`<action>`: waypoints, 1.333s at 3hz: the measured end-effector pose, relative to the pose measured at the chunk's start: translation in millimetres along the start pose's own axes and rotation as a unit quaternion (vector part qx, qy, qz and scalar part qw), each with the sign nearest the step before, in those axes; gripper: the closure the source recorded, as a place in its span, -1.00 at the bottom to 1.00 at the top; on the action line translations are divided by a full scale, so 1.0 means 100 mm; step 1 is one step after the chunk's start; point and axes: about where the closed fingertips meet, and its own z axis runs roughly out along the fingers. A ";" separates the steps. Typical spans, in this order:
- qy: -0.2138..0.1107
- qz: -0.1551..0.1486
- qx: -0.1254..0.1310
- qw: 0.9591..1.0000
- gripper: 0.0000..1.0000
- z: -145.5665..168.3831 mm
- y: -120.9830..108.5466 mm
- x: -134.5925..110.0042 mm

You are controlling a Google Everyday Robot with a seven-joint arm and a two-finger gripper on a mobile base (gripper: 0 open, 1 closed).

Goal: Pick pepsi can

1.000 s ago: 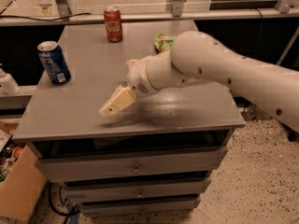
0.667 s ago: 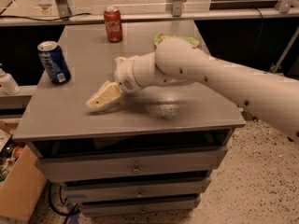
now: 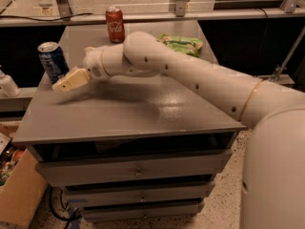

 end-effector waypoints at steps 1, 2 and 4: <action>-0.022 0.008 -0.034 0.999 -1.00 0.39 0.11 -0.26; -0.027 0.018 -0.060 0.998 -0.66 0.60 0.27 -0.41; -0.020 0.049 -0.072 0.996 0.27 0.55 0.46 -0.41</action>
Offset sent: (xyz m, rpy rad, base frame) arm -0.0184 0.1066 0.0289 0.0911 0.0946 0.1521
